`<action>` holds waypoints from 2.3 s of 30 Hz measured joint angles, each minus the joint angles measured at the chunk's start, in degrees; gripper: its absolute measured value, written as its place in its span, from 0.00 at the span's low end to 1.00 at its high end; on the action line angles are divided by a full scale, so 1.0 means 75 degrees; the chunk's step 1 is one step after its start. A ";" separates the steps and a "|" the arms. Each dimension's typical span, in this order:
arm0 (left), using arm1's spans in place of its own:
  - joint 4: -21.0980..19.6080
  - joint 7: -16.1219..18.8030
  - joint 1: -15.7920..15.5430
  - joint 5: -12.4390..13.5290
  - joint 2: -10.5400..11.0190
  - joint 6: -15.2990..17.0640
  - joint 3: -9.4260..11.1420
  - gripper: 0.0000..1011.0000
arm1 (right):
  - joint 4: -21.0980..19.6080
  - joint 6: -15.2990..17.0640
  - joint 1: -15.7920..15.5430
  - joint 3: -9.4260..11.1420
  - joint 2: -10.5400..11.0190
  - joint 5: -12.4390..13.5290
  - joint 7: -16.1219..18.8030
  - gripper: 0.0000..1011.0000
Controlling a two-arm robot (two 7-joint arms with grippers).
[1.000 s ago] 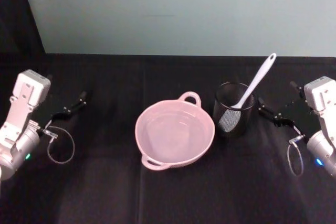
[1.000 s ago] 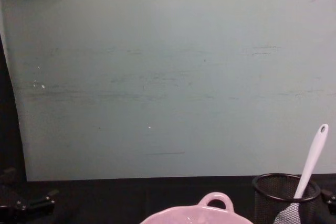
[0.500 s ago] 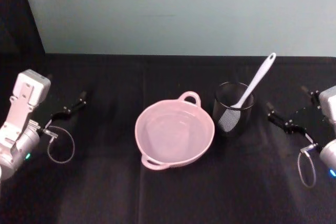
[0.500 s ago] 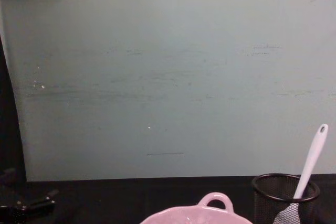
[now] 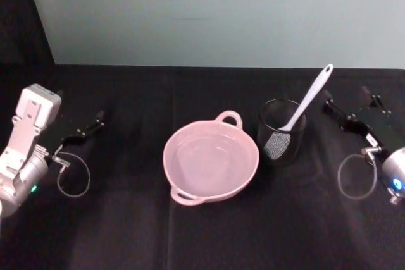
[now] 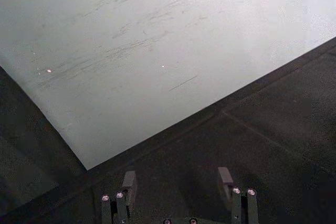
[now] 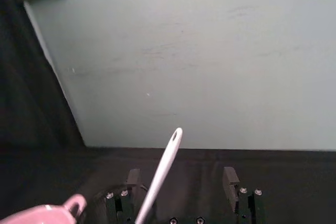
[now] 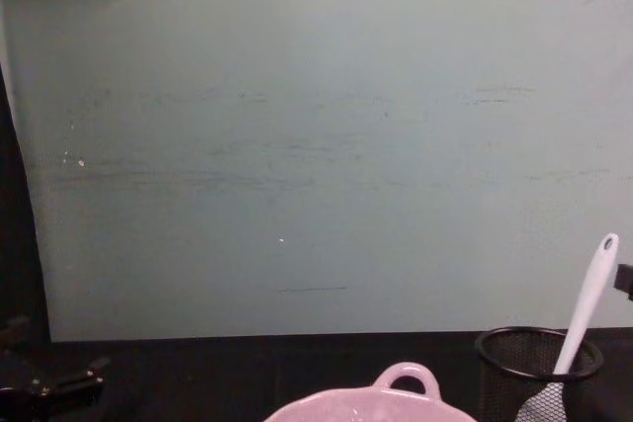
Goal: Use the one hand to pick up the spoon and stir the clear water in the bowl.
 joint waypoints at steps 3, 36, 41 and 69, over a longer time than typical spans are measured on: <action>0.0000 0.0000 0.0000 0.0000 0.0000 0.0000 0.0000 1.00 | 0.0195 0.0318 0.0175 0.0151 -0.0256 0.0536 0.0231 0.99; 0.0000 0.0000 0.0000 0.0000 0.0000 0.0000 0.0000 1.00 | 0.1817 0.2059 0.1492 0.0397 -0.0618 0.3557 0.2207 0.92; 0.0000 0.0000 0.0001 0.0000 0.0000 0.0000 0.0000 1.00 | 0.1932 0.1975 0.1532 0.0331 -0.0621 0.3669 0.2293 0.81; 0.0000 0.0000 0.0000 0.0000 0.0000 0.0000 0.0000 1.00 | 0.1902 0.1544 0.1676 -0.0140 -0.0255 0.3960 0.2517 0.09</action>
